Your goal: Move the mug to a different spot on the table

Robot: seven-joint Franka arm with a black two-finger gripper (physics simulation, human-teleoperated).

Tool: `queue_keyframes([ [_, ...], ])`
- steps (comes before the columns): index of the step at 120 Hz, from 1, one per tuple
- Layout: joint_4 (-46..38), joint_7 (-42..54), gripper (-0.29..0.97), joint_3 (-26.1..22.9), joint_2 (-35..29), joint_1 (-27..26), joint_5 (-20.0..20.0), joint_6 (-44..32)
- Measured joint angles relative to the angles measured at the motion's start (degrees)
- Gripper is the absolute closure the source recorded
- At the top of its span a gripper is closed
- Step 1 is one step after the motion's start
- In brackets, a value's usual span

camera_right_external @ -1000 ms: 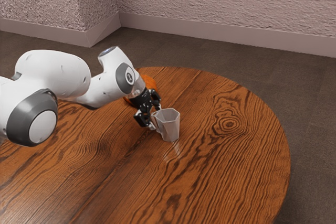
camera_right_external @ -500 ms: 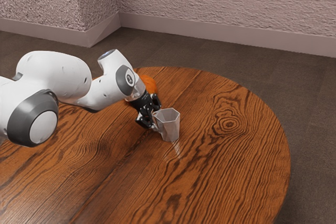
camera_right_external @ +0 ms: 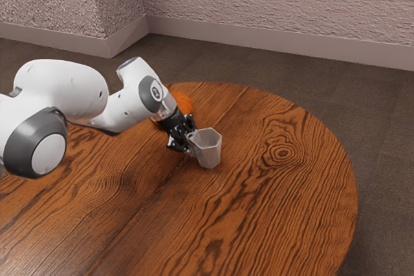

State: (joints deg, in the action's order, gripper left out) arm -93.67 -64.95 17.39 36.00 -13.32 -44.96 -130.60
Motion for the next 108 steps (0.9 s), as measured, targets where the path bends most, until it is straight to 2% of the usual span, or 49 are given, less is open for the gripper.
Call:
queue_keyframes([
  [59,-10.69,1.17,0.58,0.09,-8.30,6.86,0.51,3.68],
  [94,-11.74,2.24,0.59,0.10,-7.19,8.47,0.78,4.45],
  [108,-11.74,2.59,0.55,0.10,-7.05,8.47,0.68,4.51],
])
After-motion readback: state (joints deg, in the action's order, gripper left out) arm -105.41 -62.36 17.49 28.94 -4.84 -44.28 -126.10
